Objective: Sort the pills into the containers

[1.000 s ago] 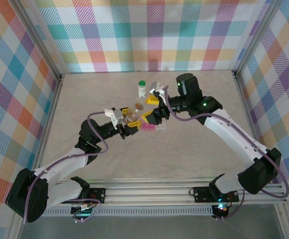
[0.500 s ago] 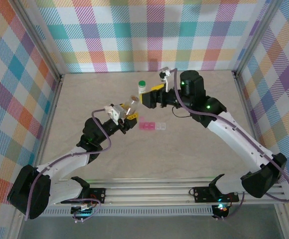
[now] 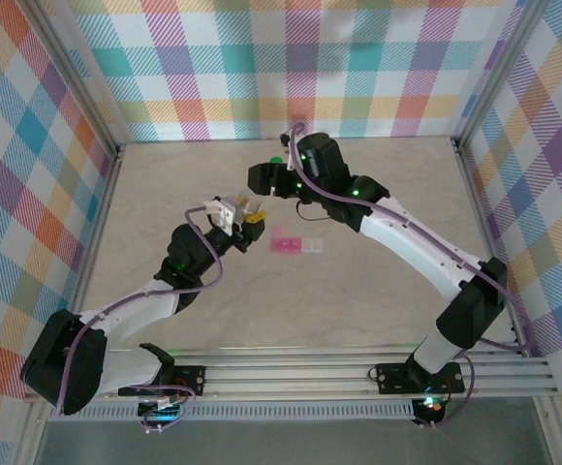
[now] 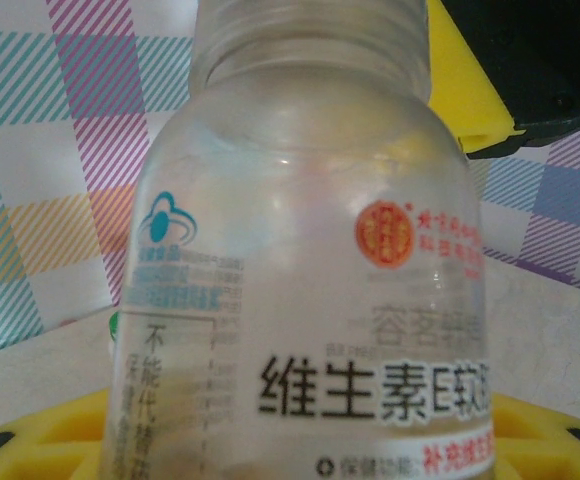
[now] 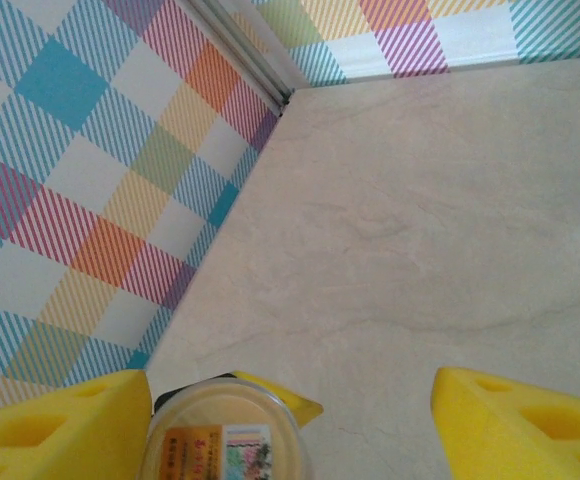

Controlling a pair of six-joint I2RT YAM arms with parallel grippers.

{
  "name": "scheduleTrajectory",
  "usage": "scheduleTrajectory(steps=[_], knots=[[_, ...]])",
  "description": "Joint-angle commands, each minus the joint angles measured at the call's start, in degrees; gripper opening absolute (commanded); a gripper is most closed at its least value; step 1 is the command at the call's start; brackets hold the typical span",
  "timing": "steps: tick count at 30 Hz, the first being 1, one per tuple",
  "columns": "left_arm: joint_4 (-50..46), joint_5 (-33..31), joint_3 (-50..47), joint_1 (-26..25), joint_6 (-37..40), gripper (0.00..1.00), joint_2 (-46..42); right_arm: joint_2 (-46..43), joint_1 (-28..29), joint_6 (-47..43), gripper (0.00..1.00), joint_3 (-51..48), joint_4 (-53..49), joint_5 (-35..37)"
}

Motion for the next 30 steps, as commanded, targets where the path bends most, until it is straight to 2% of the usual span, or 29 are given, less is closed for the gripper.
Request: scheduleTrajectory(steps=[1,6,14,23,27,30], knots=[[2.06,-1.10,2.08,-0.54,0.49,0.00,0.05,0.78,0.65,1.10,0.75,2.92,-0.56,0.17],[1.82,-1.59,2.08,-0.91,0.41,0.00,0.42,2.17,0.84,1.71,0.71,3.25,-0.42,-0.84],[1.62,-1.89,2.48,-1.16,0.59,0.00,0.37,3.20,1.19,2.45,0.57,3.05,0.11,-1.77],[1.60,-1.43,3.36,-1.24,0.38,0.00,0.79,0.29,1.30,4.14,0.40,-3.54,5.78,-4.57],[2.19,0.82,3.53,-1.16,0.05,0.00,0.44,-3.12,1.21,1.49,0.33,-9.64,12.62,-8.29],[3.28,6.65,2.76,-0.49,-0.32,0.00,-0.47,-6.35,0.80,-5.41,0.29,-14.32,17.62,-14.30]])
